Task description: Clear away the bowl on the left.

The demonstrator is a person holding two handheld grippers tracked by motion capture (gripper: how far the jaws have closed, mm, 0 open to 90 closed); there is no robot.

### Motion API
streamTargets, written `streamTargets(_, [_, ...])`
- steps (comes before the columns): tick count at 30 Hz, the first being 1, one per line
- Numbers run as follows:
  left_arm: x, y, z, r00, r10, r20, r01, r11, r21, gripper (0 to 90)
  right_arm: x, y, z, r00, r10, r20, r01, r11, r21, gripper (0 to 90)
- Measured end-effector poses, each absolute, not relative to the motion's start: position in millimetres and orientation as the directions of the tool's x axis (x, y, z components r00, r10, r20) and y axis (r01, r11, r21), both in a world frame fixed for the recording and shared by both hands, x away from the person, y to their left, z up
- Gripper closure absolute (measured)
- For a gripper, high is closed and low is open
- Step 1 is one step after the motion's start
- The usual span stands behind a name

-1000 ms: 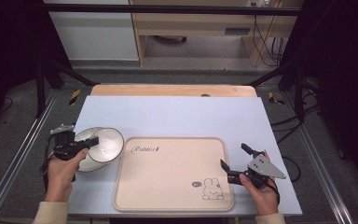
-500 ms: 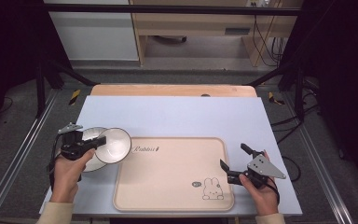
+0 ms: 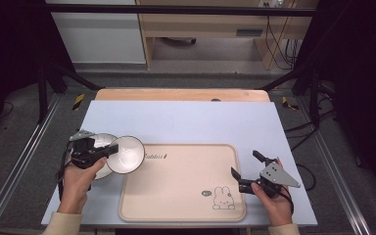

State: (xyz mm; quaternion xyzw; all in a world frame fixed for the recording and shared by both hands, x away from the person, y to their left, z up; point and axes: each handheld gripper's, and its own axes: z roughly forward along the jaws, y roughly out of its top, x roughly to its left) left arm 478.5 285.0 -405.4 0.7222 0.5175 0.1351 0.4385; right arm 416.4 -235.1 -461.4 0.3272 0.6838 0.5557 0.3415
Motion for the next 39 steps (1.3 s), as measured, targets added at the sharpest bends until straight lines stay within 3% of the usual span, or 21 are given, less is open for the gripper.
streamTargets(36, [474.4, 237.3, -409.9, 0.532, 0.803, -0.270, 0.625, -0.156, 0.765, 81.7, 414.9, -237.4, -457.9, -0.544, 0.833, -0.106, 0.056, 0.163, 0.985, 5.8])
streamTargets(39, [474.6, 231.9, -408.8, 0.545, 0.796, -0.262, 0.621, -0.173, 0.764, 81.7, 413.5, -239.9, -455.9, -0.541, 0.839, -0.052, 0.059, 0.100, 0.993, 5.9])
